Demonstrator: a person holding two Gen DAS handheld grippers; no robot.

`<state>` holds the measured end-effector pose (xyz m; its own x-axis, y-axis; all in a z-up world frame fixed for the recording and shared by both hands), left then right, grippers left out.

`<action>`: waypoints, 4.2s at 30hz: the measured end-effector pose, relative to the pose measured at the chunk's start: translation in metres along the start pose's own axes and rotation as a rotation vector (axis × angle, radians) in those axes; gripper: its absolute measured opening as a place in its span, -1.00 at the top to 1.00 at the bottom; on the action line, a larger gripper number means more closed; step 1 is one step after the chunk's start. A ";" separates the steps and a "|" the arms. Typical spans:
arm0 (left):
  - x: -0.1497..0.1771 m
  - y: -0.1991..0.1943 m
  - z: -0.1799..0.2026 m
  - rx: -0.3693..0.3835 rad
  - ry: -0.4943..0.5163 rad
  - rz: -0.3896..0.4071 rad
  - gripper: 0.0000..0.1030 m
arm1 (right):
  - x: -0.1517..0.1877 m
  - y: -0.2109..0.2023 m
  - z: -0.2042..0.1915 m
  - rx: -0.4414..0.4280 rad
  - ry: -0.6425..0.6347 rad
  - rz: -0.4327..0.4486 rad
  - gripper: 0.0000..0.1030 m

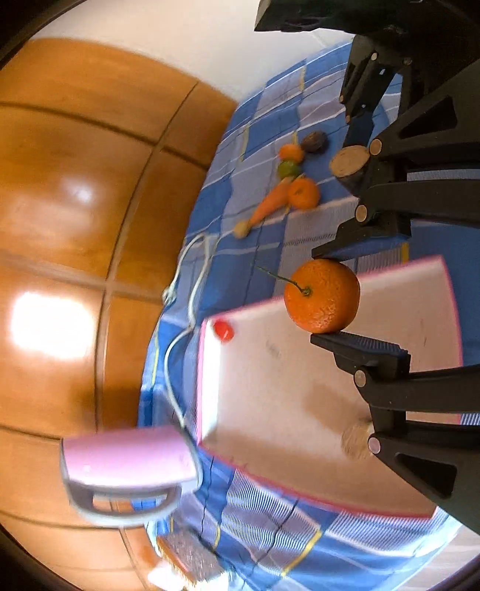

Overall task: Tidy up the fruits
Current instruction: 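Lower the orange and log slice into the tray and open both tools, then grasp the dark round fruit with the right tool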

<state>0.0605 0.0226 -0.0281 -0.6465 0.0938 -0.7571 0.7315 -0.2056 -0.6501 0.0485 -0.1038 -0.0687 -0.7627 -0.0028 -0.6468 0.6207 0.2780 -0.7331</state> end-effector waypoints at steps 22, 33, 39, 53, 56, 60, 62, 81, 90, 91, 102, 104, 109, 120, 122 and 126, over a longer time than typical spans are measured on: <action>0.009 0.016 -0.109 -0.217 -0.192 -0.065 0.20 | -0.066 0.071 -0.090 -0.083 -0.044 -0.046 0.27; 0.010 0.009 -0.096 -0.224 -0.190 -0.062 0.20 | -0.051 0.055 -0.075 -0.058 0.005 -0.024 0.27; 0.012 0.006 -0.083 -0.212 -0.169 -0.067 0.20 | -0.045 0.042 -0.070 -0.052 0.013 0.005 0.27; 0.015 0.010 -0.036 -0.128 -0.064 -0.082 0.20 | -0.024 0.021 -0.033 -0.002 0.102 0.036 0.27; 0.015 0.013 -0.023 -0.099 -0.034 -0.085 0.20 | -0.019 0.019 -0.019 0.017 0.132 0.036 0.27; 0.015 0.018 -0.001 -0.049 0.017 -0.094 0.20 | -0.010 0.014 0.004 0.049 0.180 0.033 0.27; 0.015 0.019 0.008 -0.032 0.035 -0.097 0.20 | -0.007 0.013 0.014 0.064 0.203 0.029 0.27; 0.018 0.040 0.071 0.091 0.172 -0.144 0.12 | 0.020 -0.014 0.130 0.233 0.450 0.055 0.27; 0.011 0.054 0.090 0.119 0.211 -0.153 0.00 | 0.013 -0.010 0.147 0.249 0.473 0.062 0.09; 0.011 0.055 0.091 0.122 0.216 -0.154 0.00 | 0.011 -0.008 0.148 0.249 0.468 0.062 0.09; 0.007 0.071 0.103 0.137 0.229 -0.167 -0.07 | -0.008 0.019 0.149 0.279 0.387 0.070 0.08; 0.006 0.075 0.103 0.139 0.224 -0.173 -0.07 | -0.009 0.025 0.150 0.298 0.366 0.071 0.09; 0.006 0.085 0.103 0.147 0.208 -0.186 -0.07 | -0.006 0.028 0.150 0.316 0.311 0.109 0.13; -0.004 0.100 0.113 0.171 0.211 -0.183 -0.10 | -0.006 0.030 0.152 0.298 0.320 0.120 0.12; -0.005 0.104 0.114 0.174 0.213 -0.186 -0.10 | -0.005 0.030 0.151 0.298 0.320 0.122 0.12; -0.009 0.112 0.118 0.180 0.212 -0.190 -0.10 | -0.005 0.030 0.151 0.297 0.320 0.124 0.11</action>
<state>0.1227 -0.1159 -0.0869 -0.6945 0.3435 -0.6322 0.5397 -0.3323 -0.7735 0.0984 -0.2411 -0.1189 -0.6681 0.3229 -0.6704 0.7007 -0.0302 -0.7128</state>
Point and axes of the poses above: each gripper's, at about its wrist camera, not at the fingertips, and y roughly the way its jaws point, z to its right, x to its underside, the point moved 4 cm from there along y, roughly the way its jaws point, and after that the axes turned 11 degrees about y, right-handed, at the moved point
